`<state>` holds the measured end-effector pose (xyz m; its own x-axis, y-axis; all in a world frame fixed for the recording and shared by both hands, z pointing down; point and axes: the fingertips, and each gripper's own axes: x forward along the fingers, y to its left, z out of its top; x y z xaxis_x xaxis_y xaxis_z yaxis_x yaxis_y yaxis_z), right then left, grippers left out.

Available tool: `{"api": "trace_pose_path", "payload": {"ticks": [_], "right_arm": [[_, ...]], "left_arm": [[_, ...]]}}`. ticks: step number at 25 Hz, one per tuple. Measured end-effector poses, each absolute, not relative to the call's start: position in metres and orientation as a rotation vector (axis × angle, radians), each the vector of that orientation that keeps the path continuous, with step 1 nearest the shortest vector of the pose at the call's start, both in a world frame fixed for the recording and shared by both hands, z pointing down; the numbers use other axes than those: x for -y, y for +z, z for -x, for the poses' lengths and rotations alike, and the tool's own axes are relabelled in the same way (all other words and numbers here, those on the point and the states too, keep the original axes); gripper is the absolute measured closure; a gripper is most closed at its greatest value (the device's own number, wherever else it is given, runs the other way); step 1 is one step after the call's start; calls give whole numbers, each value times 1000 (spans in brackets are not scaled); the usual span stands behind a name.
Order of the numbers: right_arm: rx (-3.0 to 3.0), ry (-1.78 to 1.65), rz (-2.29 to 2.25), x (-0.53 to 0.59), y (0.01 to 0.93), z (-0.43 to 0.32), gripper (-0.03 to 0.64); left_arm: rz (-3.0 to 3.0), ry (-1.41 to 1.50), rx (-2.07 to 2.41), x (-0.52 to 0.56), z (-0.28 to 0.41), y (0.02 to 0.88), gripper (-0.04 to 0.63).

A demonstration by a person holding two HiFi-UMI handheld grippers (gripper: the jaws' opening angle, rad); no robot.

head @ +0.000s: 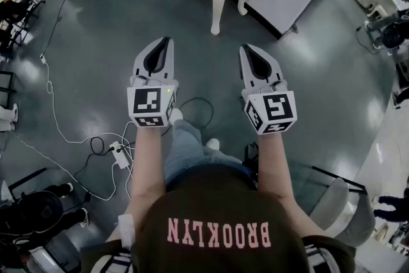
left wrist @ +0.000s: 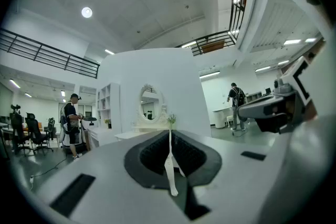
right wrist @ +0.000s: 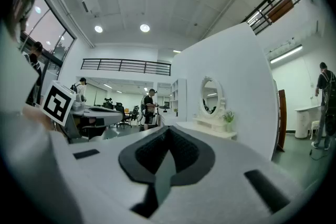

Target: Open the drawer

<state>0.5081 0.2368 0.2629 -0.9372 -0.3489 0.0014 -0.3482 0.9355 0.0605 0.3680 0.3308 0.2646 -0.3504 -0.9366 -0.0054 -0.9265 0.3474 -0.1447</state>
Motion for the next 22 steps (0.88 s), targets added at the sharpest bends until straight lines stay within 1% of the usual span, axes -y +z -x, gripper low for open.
{"api": "trace_pose_path", "payload": {"ticks": [6, 13, 17, 22], "right_arm": [[3078, -106, -554, -243, 267, -510, 620], [3077, -142, -542, -238, 267, -494, 620], [3101, -135, -579, -223, 259, -470, 620], [3068, -147, -614, -199, 263, -421, 620]], "left_arm": [[1707, -186, -2484, -335, -368, 256, 584], [1721, -154, -2464, -324, -353, 249, 584], [1731, -153, -2452, -311, -326, 246, 584], [1748, -128, -2472, -290, -270, 251, 584]]}}
